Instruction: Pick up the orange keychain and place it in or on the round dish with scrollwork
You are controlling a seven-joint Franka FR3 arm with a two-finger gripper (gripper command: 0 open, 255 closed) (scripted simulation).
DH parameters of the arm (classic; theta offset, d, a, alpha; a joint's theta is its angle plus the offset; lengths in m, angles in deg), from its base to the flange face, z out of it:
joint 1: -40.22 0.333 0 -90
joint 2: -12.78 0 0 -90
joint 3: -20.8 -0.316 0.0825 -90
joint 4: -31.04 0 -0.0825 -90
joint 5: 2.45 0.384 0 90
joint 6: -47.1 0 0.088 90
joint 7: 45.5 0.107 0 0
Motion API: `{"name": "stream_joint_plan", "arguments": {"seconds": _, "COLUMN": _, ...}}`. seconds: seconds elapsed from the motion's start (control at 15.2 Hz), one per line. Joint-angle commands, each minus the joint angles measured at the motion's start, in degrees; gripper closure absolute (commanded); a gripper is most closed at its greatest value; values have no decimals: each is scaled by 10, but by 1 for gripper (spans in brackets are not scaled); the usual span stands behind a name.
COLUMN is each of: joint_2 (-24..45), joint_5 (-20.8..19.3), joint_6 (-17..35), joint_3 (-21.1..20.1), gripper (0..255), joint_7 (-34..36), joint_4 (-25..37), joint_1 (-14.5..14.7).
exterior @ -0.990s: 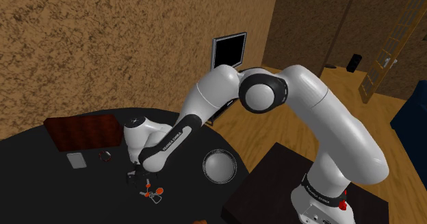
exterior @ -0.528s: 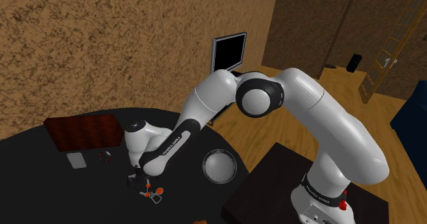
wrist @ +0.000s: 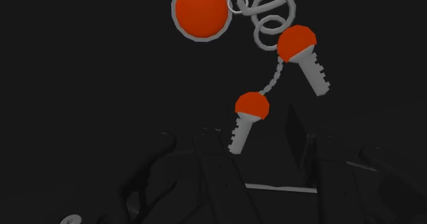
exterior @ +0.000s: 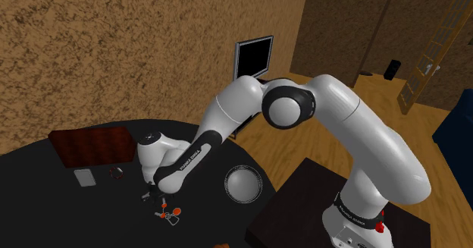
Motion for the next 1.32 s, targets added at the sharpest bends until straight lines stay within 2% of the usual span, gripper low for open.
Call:
{"name": "stream_joint_plan", "arguments": {"seconds": 0.0, "joint_2": 4, "joint_5": 0, "joint_6": 1, "joint_3": 1, "gripper": 255, "joint_7": 0, "joint_4": -2, "joint_1": -1}}
{"name": "stream_joint_plan", "arguments": {"seconds": 0.33, "joint_2": 6, "joint_5": 0, "joint_6": 0, "joint_3": 1, "gripper": 255, "joint_7": 0, "joint_4": 1, "joint_1": 0}}
{"name": "stream_joint_plan", "arguments": {"seconds": 1.25, "joint_2": -82, "joint_5": 14, "joint_6": -50, "joint_3": -16, "gripper": 255, "joint_7": -6, "joint_4": -38, "joint_1": -13}}
